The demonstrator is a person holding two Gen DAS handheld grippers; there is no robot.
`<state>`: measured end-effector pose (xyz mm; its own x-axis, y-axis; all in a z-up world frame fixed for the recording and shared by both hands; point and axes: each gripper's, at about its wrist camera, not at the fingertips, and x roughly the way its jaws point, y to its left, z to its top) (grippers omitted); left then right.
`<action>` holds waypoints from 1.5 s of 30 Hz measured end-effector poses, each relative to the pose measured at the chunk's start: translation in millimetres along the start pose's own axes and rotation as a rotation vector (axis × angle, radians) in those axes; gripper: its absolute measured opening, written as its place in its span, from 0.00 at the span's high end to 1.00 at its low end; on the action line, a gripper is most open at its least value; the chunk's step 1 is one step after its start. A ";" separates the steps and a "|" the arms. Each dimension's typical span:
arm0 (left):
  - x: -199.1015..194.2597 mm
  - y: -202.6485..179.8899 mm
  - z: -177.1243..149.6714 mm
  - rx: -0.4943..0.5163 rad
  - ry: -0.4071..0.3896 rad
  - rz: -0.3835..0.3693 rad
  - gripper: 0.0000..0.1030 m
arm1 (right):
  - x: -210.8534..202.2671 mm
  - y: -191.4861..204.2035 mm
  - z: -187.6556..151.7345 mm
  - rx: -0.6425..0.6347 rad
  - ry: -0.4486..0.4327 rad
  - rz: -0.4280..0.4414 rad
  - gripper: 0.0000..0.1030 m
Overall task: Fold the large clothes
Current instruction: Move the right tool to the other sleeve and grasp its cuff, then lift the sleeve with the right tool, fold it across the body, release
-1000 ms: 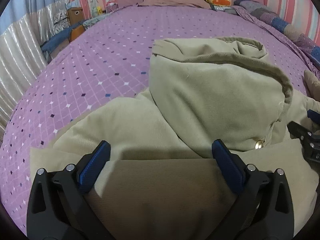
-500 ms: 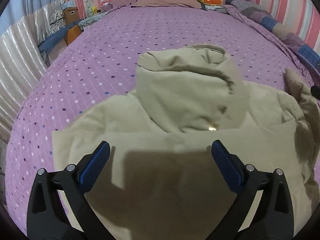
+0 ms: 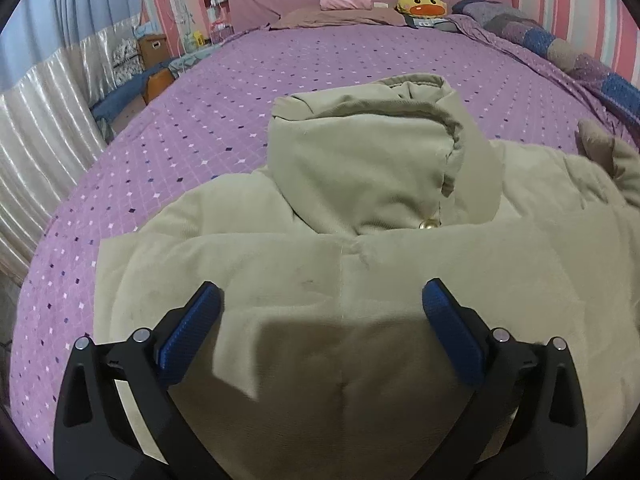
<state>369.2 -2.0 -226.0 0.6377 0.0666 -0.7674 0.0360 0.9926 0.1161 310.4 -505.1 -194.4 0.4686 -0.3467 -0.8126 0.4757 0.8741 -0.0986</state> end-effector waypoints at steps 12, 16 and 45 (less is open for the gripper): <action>8.9 8.2 0.1 -0.009 0.011 -0.024 0.03 | 51.4 -8.7 -18.0 0.133 0.066 0.204 0.35; 8.0 12.0 9.2 -0.002 0.076 -0.034 0.03 | 45.9 -1.0 -11.6 0.061 0.069 0.206 0.86; -101.0 77.9 -2.5 -0.029 0.092 -0.040 0.03 | -184.7 103.9 -40.1 -0.240 -0.098 0.463 0.92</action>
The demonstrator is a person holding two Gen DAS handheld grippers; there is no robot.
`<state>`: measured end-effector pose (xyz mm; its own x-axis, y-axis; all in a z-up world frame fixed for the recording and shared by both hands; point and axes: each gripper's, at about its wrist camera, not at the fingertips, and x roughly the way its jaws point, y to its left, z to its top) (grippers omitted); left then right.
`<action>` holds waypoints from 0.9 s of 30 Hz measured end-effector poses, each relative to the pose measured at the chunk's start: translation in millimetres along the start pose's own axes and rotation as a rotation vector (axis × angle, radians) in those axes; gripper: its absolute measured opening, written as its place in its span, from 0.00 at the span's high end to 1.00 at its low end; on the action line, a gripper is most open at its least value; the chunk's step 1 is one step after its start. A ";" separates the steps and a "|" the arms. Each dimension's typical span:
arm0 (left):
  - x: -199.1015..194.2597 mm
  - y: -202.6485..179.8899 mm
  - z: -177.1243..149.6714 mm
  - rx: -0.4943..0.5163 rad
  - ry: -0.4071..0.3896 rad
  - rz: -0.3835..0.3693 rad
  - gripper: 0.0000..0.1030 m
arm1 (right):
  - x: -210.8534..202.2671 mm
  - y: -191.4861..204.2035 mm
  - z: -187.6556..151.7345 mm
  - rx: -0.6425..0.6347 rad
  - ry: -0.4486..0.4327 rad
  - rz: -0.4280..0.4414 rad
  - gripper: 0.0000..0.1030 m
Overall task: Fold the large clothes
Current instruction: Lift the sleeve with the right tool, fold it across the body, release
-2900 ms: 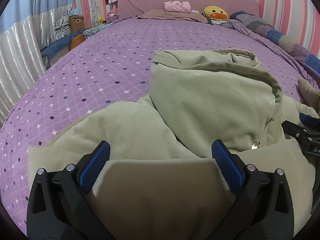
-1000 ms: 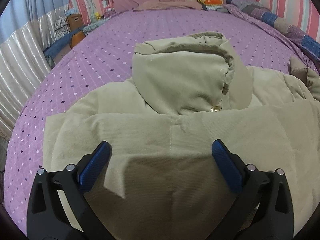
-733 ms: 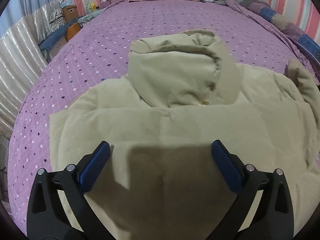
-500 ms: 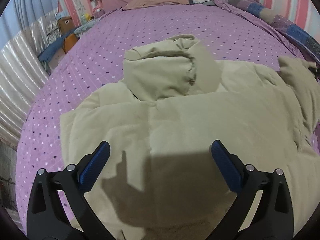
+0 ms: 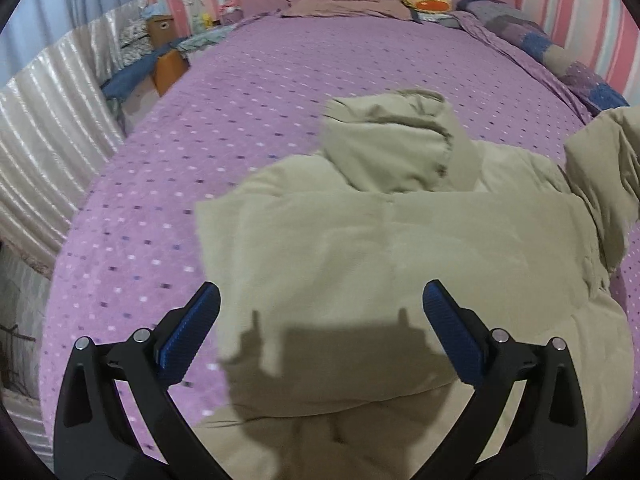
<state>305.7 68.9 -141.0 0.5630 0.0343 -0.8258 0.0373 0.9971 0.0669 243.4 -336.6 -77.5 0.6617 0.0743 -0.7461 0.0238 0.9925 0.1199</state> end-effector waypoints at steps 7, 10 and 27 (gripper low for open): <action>-10.1 46.7 -1.0 -0.019 0.002 0.035 0.03 | 13.5 75.7 -2.3 -0.145 0.058 0.049 0.92; -9.4 60.8 -2.4 -0.003 0.016 0.045 0.03 | 24.8 101.8 -9.4 -0.222 0.103 0.030 0.92; -1.3 92.9 -16.9 0.013 0.060 0.060 0.03 | 82.0 200.9 -66.7 -0.649 0.369 -0.101 0.92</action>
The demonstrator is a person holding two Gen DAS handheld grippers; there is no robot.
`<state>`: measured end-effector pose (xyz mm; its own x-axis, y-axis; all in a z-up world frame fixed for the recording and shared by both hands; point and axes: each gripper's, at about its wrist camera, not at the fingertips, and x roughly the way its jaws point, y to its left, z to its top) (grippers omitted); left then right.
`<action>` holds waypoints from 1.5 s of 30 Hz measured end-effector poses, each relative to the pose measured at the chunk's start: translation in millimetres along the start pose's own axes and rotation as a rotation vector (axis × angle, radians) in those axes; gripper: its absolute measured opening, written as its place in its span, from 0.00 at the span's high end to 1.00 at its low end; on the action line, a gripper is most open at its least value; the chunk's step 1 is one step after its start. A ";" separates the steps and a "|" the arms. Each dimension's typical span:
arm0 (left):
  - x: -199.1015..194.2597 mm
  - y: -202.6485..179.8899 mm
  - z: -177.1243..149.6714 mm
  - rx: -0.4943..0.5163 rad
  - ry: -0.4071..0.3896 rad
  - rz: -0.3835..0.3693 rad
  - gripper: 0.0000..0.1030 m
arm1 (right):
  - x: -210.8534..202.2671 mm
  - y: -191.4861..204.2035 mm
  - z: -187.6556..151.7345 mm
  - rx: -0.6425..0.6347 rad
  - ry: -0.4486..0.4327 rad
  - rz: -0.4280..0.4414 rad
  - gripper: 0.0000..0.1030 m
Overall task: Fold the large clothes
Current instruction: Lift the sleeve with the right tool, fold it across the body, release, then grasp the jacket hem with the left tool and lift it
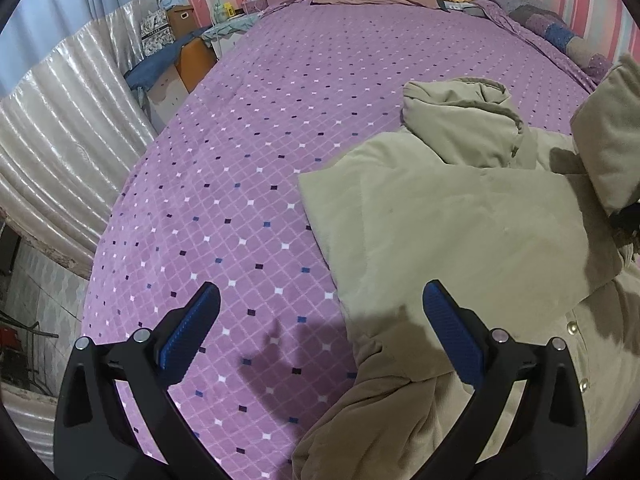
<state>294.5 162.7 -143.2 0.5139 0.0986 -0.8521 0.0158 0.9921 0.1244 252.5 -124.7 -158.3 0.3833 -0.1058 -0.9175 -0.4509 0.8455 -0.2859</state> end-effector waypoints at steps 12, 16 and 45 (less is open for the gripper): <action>9.4 -1.5 -5.0 0.008 0.032 0.017 0.03 | 12.0 29.3 1.1 -0.066 0.070 -0.029 0.46; 7.9 -2.0 -4.0 0.017 0.032 0.021 0.03 | -1.7 35.0 1.2 -0.087 0.047 -0.026 0.44; 47.0 -177.7 83.4 0.208 0.147 -0.296 0.66 | 3.0 -156.9 -108.4 0.494 0.001 -0.091 0.35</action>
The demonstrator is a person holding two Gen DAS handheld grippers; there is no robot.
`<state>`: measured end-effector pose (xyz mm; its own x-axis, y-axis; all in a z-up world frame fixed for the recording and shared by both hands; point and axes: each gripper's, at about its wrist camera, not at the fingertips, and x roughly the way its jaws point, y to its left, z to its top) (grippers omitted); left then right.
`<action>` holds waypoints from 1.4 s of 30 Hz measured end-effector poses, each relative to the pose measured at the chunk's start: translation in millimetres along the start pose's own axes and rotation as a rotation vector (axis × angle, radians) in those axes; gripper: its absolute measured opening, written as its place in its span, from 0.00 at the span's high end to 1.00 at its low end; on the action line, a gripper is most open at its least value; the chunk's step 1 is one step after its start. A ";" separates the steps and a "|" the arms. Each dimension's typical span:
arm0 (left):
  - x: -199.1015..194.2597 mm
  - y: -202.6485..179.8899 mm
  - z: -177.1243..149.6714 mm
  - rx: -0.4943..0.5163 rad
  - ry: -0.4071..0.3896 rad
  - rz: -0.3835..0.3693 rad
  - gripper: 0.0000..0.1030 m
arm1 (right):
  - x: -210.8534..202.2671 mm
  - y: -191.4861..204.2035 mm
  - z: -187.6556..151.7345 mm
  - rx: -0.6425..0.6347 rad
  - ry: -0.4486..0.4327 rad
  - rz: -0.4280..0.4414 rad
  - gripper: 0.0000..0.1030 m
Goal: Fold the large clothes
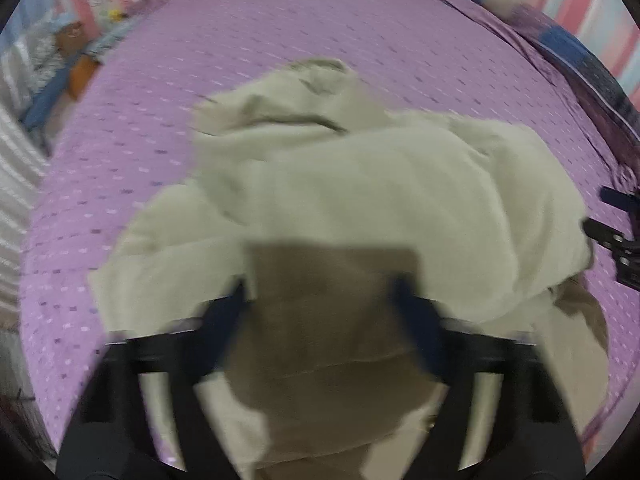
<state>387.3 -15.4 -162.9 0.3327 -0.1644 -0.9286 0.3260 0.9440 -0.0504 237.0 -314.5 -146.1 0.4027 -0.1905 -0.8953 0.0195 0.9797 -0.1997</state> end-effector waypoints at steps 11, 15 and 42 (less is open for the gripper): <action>-81.3 -12.9 24.1 -0.037 -0.161 -0.047 0.92 | -10.4 -13.0 1.2 0.103 -0.048 0.038 0.31; -134.9 -33.6 26.6 0.008 -0.239 -0.059 0.93 | -25.3 -5.9 9.8 0.100 -0.079 0.040 0.31; -16.6 123.9 -107.1 -0.266 0.016 0.088 0.84 | 14.5 59.3 9.8 0.004 0.005 0.014 0.27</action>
<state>327.4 134.9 -193.1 0.3352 -0.0759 -0.9391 0.0518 0.9967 -0.0620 252.9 -258.5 -167.1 0.3988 -0.1770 -0.8998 0.0179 0.9825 -0.1854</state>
